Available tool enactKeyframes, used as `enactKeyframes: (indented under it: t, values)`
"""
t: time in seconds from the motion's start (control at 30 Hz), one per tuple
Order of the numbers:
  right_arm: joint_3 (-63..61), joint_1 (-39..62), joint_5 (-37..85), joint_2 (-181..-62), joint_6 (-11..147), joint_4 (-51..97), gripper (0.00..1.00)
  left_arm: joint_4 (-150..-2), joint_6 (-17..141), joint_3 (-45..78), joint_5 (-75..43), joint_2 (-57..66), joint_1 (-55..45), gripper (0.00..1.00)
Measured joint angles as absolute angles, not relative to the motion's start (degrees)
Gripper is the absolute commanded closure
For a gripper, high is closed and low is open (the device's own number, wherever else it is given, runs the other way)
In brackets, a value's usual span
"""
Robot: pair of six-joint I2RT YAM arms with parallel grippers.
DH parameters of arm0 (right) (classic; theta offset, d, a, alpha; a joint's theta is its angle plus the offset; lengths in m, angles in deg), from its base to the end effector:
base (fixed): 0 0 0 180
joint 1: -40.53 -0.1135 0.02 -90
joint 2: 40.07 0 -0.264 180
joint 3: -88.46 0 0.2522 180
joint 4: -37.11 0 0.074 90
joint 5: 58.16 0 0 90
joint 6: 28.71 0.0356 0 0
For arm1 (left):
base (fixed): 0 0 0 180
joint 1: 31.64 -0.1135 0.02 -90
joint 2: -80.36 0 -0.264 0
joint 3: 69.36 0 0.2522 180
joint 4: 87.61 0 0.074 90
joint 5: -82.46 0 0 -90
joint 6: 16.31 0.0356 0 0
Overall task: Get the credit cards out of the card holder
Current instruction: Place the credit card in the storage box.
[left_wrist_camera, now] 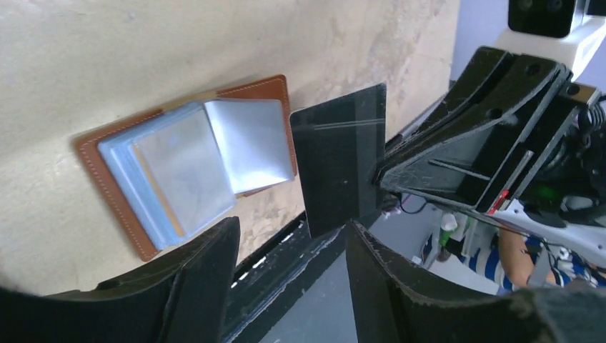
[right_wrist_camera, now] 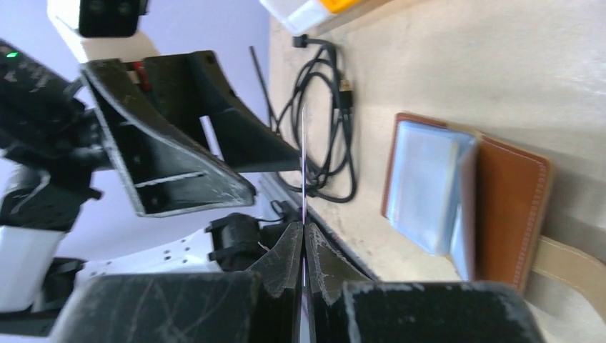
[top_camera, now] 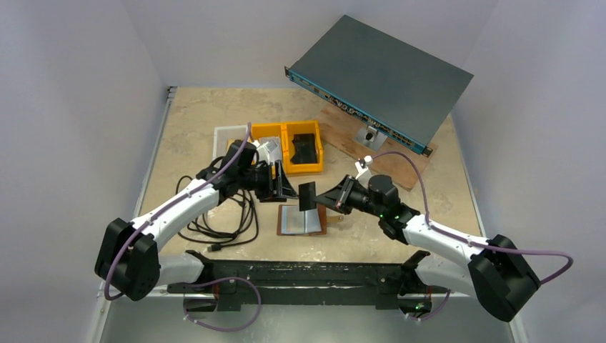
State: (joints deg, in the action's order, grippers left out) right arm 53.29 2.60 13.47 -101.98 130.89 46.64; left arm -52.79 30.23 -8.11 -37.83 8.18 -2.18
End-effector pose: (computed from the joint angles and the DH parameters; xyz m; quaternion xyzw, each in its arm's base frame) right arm 0.1697 0.1465 0.2010 0.1257 0.7903 0.5484 0.2426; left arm 0.2175 -0.1435 0.2420 -0.0113 0.8995 -0.4107 0.1486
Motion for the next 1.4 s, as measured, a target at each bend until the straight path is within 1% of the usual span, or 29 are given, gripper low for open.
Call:
enactKeyframes:
  t: [0.13, 0.27, 0.33, 0.37, 0.47, 0.5, 0.53, 0.57, 0.6, 0.63, 0.67, 0.7, 0.73, 0.8, 0.83, 0.93, 1.07, 1.13, 1.4]
  values:
    - [53.29, 3.60, 9.31, -103.55, 133.62, 52.02, 1.00, -56.76, 28.09, -9.27, -42.96, 7.74, -2.64, 0.49]
    - [53.29, 3.63, 6.34, -106.13, 135.98, 56.19, 1.00, -61.99, 24.83, -10.80, -47.14, 6.93, -2.64, 0.57]
    - [53.29, 3.67, 5.38, -106.83, 136.77, 57.44, 1.00, -64.50, 23.17, -11.52, -48.80, 6.38, -2.64, 0.67]
    - [53.29, 3.69, 5.20, -107.01, 136.97, 57.81, 1.00, -65.22, 22.56, -11.72, -49.37, 6.14, -2.64, 0.73]
    - [53.29, 3.69, 4.94, -107.14, 137.36, 58.49, 1.00, -67.19, 20.87, -12.14, -50.26, 5.73, -2.73, 1.00]
    - [53.29, 3.74, 4.94, -107.12, 137.21, 58.31, 1.00, -67.69, 20.44, -12.16, -50.74, 5.62, -2.90, 1.00]
    - [53.29, 3.87, 5.03, -107.14, 137.16, 57.81, 0.97, -68.28, 19.76, -12.20, -51.20, 5.62, -3.12, 1.00]
    - [53.24, 3.93, 5.18, -107.18, 136.90, 56.85, 0.84, -69.09, 19.34, -12.20, -51.75, 5.60, -3.15, 1.00]
    - [53.09, 3.95, 5.23, -107.16, 136.53, 55.93, 0.70, -69.59, 19.17, -12.20, -51.90, 5.60, -3.10, 1.00]
    - [52.54, 3.93, 5.34, -107.03, 135.85, 54.35, 0.52, -69.70, 19.12, -12.20, -51.92, 5.57, -3.10, 1.00]
    - [51.86, 3.93, 5.42, -106.94, 135.31, 52.76, 0.38, -69.79, 18.93, -12.20, -51.86, 5.51, -3.10, 1.00]
    - [50.62, 3.91, 6.04, -106.61, 134.02, 50.14, 0.27, -69.62, 18.88, -12.18, -51.60, 5.44, -3.10, 1.00]
    - [49.00, 3.82, 7.19, -105.80, 131.98, 46.75, 0.19, -69.24, 18.91, -12.14, -51.07, 5.36, -3.10, 1.00]
    - [46.79, 3.80, 8.92, -104.08, 129.75, 42.36, 0.06, -67.87, 19.01, -11.68, -49.72, 5.23, -3.12, 1.00]
    - [45.31, 3.78, 10.41, -102.72, 128.01, 39.30, 0.02, -66.82, 19.21, -11.04, -48.69, 5.03, -3.15, 1.00]
    - [41.46, 3.78, 14.76, -98.61, 124.05, 31.08, 0.01, -64.26, 19.58, -7.72, -45.78, 3.26, -3.67, 1.00]
    - [38.71, 3.65, 19.63, -94.35, 120.60, 23.12, 0.01, -62.27, 20.89, -0.53, -41.82, -2.27, -5.68, 1.00]
    - [38.12, 3.63, 22.17, -92.60, 119.35, 19.82, 0.01, -60.83, 22.05, 4.54, -39.79, -6.51, -6.77, 1.00]
    - [35.12, 3.56, 28.05, -89.02, 116.16, 8.78, 0.01, -57.81, 23.82, 17.66, -35.51, -20.61, -9.96, 1.00]
